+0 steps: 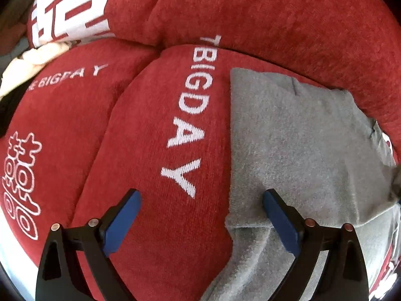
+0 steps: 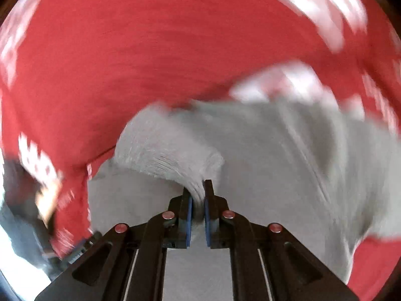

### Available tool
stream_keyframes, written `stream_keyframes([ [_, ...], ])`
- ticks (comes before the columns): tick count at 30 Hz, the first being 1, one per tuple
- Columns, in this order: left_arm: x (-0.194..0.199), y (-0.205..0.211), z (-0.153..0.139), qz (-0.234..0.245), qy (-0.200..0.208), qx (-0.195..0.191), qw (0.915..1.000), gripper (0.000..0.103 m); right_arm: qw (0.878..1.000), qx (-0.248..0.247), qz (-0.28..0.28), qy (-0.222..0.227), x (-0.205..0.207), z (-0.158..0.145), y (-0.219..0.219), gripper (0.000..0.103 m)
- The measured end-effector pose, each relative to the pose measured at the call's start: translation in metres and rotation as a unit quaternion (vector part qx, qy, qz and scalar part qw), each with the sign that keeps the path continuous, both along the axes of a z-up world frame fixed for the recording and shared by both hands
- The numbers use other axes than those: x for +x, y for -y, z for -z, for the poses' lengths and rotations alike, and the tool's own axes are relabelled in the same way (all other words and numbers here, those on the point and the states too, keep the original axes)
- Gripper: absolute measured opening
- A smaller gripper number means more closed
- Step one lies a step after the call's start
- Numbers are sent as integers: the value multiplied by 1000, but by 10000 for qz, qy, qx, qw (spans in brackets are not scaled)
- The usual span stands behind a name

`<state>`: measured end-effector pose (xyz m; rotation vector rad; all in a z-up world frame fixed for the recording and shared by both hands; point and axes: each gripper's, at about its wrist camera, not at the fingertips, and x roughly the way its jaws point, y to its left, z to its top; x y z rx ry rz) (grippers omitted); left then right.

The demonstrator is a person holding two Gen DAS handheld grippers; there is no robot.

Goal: Fold small clothes

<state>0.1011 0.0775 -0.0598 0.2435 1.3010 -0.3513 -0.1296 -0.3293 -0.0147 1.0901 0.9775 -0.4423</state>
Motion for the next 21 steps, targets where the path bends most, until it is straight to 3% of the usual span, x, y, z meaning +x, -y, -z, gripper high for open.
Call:
stream_keyframes([
  [2,-2,4,-13,80,91,-114,9999,98,9996,242,167,-17,-18,6,8,22],
  [4,-3,11,-21,193,154,-198,9995,98,9993,280,225,55,-24,2,14,55],
  [7,-9,31,-25,456,198,-151,9986,98,9979,416,481,143,-31,5,21,61],
  [8,-12,40,-23,521,203,-88,9984,98,9965,541,622,106,-31,10,27,60],
  [9,-13,45,-21,548,201,-82,9983,98,9936,764,820,104,-27,18,27,49],
  [10,-14,50,-19,575,227,-72,9981,98,9914,905,927,159,-28,22,29,21],
  [11,-16,53,-17,590,246,-50,9979,98,9902,989,954,241,-24,29,30,10],
  [15,-25,61,6,731,263,355,9963,98,9985,276,174,436,-15,4,36,9],
  [17,-27,55,7,676,282,240,9970,98,9991,-122,-261,326,-9,3,39,9],
  [20,-29,50,2,590,221,350,9974,98,9985,-129,-471,-231,-17,26,45,9],
  [21,-31,50,0,627,239,399,9969,98,9990,-104,-407,-149,-27,29,46,9],
])
